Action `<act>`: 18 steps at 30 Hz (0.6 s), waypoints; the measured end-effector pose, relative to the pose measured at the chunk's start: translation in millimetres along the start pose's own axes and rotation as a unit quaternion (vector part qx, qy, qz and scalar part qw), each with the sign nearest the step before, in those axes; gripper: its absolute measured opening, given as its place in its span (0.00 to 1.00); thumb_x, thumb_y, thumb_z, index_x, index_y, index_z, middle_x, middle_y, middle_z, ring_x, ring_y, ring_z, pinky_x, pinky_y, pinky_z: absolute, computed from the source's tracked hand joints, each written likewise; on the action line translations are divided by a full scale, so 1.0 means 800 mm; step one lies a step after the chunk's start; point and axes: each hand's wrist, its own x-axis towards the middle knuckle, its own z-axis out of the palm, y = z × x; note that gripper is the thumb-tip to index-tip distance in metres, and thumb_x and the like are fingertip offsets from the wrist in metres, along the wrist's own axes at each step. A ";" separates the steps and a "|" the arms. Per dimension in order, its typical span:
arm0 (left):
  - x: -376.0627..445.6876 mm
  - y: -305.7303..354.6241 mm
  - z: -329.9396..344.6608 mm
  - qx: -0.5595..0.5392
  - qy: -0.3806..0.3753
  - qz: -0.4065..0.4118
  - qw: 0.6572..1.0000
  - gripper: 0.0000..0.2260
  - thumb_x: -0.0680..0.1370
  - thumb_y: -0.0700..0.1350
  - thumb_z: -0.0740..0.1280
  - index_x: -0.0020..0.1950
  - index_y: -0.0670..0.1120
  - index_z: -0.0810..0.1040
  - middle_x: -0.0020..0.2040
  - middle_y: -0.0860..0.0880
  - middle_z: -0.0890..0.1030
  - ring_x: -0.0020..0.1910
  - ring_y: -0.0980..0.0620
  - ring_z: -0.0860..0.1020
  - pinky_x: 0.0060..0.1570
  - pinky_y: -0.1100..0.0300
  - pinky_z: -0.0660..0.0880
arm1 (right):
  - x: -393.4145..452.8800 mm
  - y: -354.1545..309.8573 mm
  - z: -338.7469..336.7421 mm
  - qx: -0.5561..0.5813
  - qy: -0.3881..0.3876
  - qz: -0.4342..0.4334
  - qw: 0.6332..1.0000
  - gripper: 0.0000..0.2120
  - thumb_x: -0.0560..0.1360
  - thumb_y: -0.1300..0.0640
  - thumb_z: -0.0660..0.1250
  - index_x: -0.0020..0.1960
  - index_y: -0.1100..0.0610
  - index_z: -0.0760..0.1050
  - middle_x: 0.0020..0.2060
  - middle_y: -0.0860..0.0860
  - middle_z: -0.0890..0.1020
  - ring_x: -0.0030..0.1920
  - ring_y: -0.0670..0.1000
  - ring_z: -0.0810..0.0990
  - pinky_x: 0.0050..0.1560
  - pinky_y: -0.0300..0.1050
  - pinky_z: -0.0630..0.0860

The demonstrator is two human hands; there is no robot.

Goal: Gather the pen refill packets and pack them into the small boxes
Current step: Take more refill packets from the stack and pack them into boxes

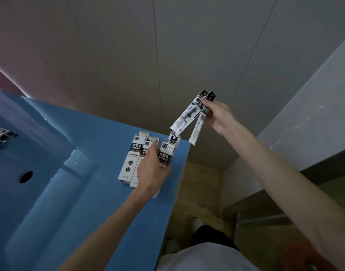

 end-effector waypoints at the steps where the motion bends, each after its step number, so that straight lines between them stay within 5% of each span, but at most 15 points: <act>1: -0.005 0.002 -0.002 -0.018 0.010 0.005 1.000 0.40 0.73 0.48 0.75 0.79 0.51 0.58 0.67 0.55 0.77 0.59 0.50 0.80 0.49 0.53 0.76 | 0.000 -0.004 0.001 -0.004 -0.009 0.001 1.000 0.06 0.76 0.61 0.75 0.48 0.63 0.80 0.41 0.55 0.87 0.38 0.50 0.87 0.36 0.40 0.81; 7: -0.022 0.008 -0.014 -0.092 0.030 -0.006 0.995 0.42 0.73 0.47 0.77 0.81 0.54 0.56 0.66 0.59 0.74 0.59 0.63 0.74 0.50 0.62 0.71 | -0.006 -0.022 0.019 -0.059 -0.067 0.007 0.996 0.06 0.76 0.61 0.75 0.45 0.60 0.78 0.40 0.56 0.87 0.39 0.52 0.86 0.37 0.41 0.82; 18: -0.031 0.000 -0.025 -0.109 0.054 0.011 0.993 0.40 0.72 0.47 0.78 0.79 0.56 0.61 0.69 0.55 0.72 0.62 0.56 0.75 0.52 0.54 0.78 | -0.007 -0.033 0.028 -0.144 -0.034 -0.062 0.987 0.09 0.76 0.62 0.75 0.53 0.67 0.81 0.42 0.55 0.88 0.42 0.52 0.87 0.43 0.46 0.84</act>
